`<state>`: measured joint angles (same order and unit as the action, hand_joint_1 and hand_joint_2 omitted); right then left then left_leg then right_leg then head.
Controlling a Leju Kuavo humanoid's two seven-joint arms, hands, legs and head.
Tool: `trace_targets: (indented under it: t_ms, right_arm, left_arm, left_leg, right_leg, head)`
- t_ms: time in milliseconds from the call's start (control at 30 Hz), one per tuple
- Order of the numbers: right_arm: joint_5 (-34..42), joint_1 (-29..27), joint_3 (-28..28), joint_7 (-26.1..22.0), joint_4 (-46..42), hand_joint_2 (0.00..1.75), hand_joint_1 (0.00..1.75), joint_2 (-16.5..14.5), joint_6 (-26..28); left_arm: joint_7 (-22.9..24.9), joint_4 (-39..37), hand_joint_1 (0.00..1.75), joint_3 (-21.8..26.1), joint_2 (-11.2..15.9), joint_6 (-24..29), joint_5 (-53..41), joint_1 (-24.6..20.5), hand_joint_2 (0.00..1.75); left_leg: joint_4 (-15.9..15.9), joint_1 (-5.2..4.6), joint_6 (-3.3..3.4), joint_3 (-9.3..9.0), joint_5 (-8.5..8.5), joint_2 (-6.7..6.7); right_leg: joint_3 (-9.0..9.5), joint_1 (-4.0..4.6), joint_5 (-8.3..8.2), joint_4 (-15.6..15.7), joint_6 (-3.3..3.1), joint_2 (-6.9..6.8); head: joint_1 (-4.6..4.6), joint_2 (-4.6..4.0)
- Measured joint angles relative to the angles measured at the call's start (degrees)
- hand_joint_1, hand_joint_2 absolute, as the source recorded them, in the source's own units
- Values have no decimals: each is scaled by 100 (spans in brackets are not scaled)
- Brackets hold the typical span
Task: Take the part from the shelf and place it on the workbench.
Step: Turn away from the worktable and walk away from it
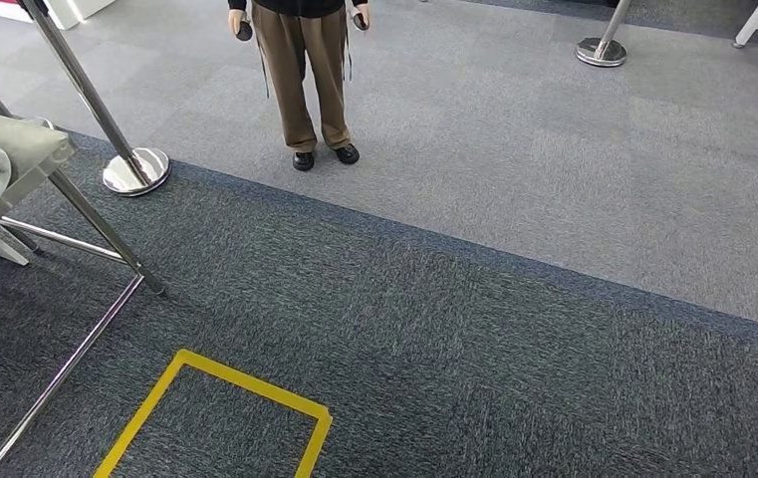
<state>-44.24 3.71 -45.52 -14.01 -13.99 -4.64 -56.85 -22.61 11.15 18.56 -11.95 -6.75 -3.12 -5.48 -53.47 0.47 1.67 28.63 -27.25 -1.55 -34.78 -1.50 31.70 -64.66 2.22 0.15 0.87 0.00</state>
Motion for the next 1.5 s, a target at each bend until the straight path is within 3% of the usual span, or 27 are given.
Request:
trace_targets:
  t_ms: [67,100,133,233,300,367,433,467,567,600,633,700,733,767,833,900,967,1033,1067,1100,1133,1167,1233,1300,1400,1467,1500]
  right_arm:
    - [-8,8,-10,40,-1,0,0,-4,0]
    - [-18,9,-17,70,-1,0,0,0,1]
    - [-31,10,-24,97,-2,0,0,5,6]
    - [-52,7,-34,157,1,0,0,5,157]
    - [-56,3,-40,175,6,0,0,-17,323]
    - [-64,-9,-44,175,9,0,0,-26,408]
    - [-74,-27,-45,175,9,0,0,-23,415]
    - [-76,-24,-48,173,9,0,0,-20,415]
    - [-86,-6,-50,164,9,0,0,-22,415]
    - [-95,-9,-50,163,9,0,0,-25,415]
    - [-102,-12,-51,163,9,0,0,-26,415]
    - [-110,-9,-51,163,9,0,0,-33,415]
    - [-110,-2,-52,162,9,0,0,-43,415]
    - [-109,6,-52,163,9,0,0,-54,415]
    - [-102,11,-54,163,9,0,0,-72,415]
    - [-101,-4,-61,164,10,0,0,-75,415]
    - [-102,-6,-74,164,11,0,0,-74,415]
    - [-104,13,-84,164,11,0,0,-69,415]
    - [-108,17,-85,164,11,0,0,-66,415]
    - [-110,14,-87,164,11,0,0,-63,415]
    - [-115,6,-90,164,11,0,0,-60,415]
    - [-120,-3,-92,164,11,0,0,-56,415]
    - [-127,-5,-97,163,11,0,0,-46,415]
    - [-141,3,-100,161,11,0,0,-43,415]
    - [-158,-15,-104,162,11,0,0,-39,415]
    - [-157,-15,-112,166,11,0,0,-31,417]
    - [-156,-7,-116,166,11,0,0,-29,418]
  left_arm:
    - [-6,0,0,1,2,3,5,9,0]
    - [-16,0,0,2,3,3,11,14,0]
    - [-27,0,0,3,4,2,17,17,0]
    - [-42,0,0,4,15,-5,10,17,0]
    - [-39,0,0,4,29,-19,-4,20,0]
    - [-40,0,0,4,30,-47,-6,28,0]
    - [-41,0,0,4,22,-71,-5,31,0]
    - [-43,0,0,4,16,-79,-5,31,0]
    - [-64,1,0,4,16,-96,-4,25,0]
    - [-73,2,0,4,18,-98,-3,19,0]
    - [-80,2,0,4,19,-101,-3,14,0]
    - [-79,2,0,4,19,-96,-4,17,0]
    - [-76,2,0,4,24,-93,-6,24,0]
    - [-74,2,0,4,31,-90,-9,30,0]
    - [-74,2,0,5,46,-90,-16,32,0]
    - [-75,3,0,7,43,-104,-32,27,0]
    - [-77,4,0,7,28,-127,-52,31,0]
    - [-79,3,0,7,22,-144,-64,45,0]
    - [-80,2,0,8,26,-149,-66,50,0]
    - [-81,2,0,8,29,-152,-66,54,0]
    - [-83,2,0,9,32,-154,-66,56,0]
    - [-86,2,0,9,33,-155,-65,54,0]
    - [-97,2,0,9,32,-155,-64,52,0]
    - [-121,3,0,9,34,-155,-64,49,0]
    - [-155,5,0,9,32,-157,-64,39,0]
    - [-161,5,0,8,29,-162,-65,40,0]
    - [-162,5,0,7,30,-160,-66,44,44]
  left_leg:
    - [-1,6,-10,0,-5,-56]
    - [-8,15,-28,-5,-16,-87]
    - [-30,34,-62,-11,-36,-118]
    - [-227,102,-250,12,-184,-208]
    - [-347,104,-348,65,-282,-250]
    - [-361,122,-375,78,-302,-281]
    - [-467,154,-384,116,-410,-181]
    - [-681,158,-382,215,-562,-88]
    - [-1817,91,-316,771,-1107,110]
    - [-2054,53,-273,895,-1152,125]
    - [-2082,11,-219,918,-1085,140]
    - [-1519,-71,-94,658,-693,248]
    - [-1124,-102,-36,473,-512,391]
    - [-797,-122,2,327,-394,517]
    - [-518,-149,32,210,-353,649]
    - [-434,-150,30,169,-307,532]
    - [-317,-130,43,109,-230,381]
    - [-269,-126,61,89,-202,207]
    - [-270,-130,65,95,-203,113]
    - [-272,-133,67,98,-206,26]
    - [-273,-133,66,99,-209,-53]
    - [-274,-131,61,96,-213,-121]
    - [-284,-132,31,81,-233,-232]
    - [-307,-157,-18,69,-265,-312]
    - [-325,-158,-87,59,-290,-381]
    - [-509,-127,-154,141,-440,-226]
    - [-771,-107,-184,258,-606,-99]
  right_leg:
    - [-339,-31,253,-675,59,-2]
    - [-408,-53,245,-804,91,-5]
    - [-363,-80,129,-702,126,-15]
    - [92,-151,-319,253,230,-160]
    - [165,-134,-325,432,133,-196]
    - [127,-100,-313,387,-26,-119]
    - [105,-76,-325,388,-104,-50]
    - [96,-62,-337,392,-135,-10]
    - [57,7,-360,396,-193,124]
    - [53,32,-363,396,-205,175]
    - [55,50,-366,396,-213,234]
    - [72,62,-373,397,-224,369]
    - [75,64,-377,396,-225,435]
    - [68,61,-386,395,-217,498]
    - [33,40,-415,406,-172,605]
    - [-4,16,-451,428,-105,678]
    - [-108,42,-328,252,-65,487]
    - [-380,70,14,-331,-31,186]
    - [-542,71,177,-691,-6,110]
    - [-644,66,260,-943,15,73]
    - [-646,61,243,-1002,31,48]
    - [-530,57,130,-830,40,18]
    - [-71,57,-181,-32,25,-137]
    - [234,75,-342,523,-53,-254]
    - [256,94,-374,608,-170,-176]
    - [248,73,-406,625,-234,-100]
    - [242,59,-424,631,-261,-55]
  head:
    - [0,0]
    - [2,0]
    - [1,0]
    - [-13,0]
    - [-9,0]
    - [26,0]
    - [48,0]
    - [55,0]
    - [77,0]
    - [77,0]
    - [75,0]
    - [74,0]
    - [72,0]
    - [73,0]
    - [75,0]
    - [75,0]
    - [60,0]
    - [51,0]
    - [50,0]
    - [52,0]
    - [51,0]
    - [50,0]
    - [46,0]
    - [60,0]
    - [75,0]
    - [81,0]
    - [86,0]
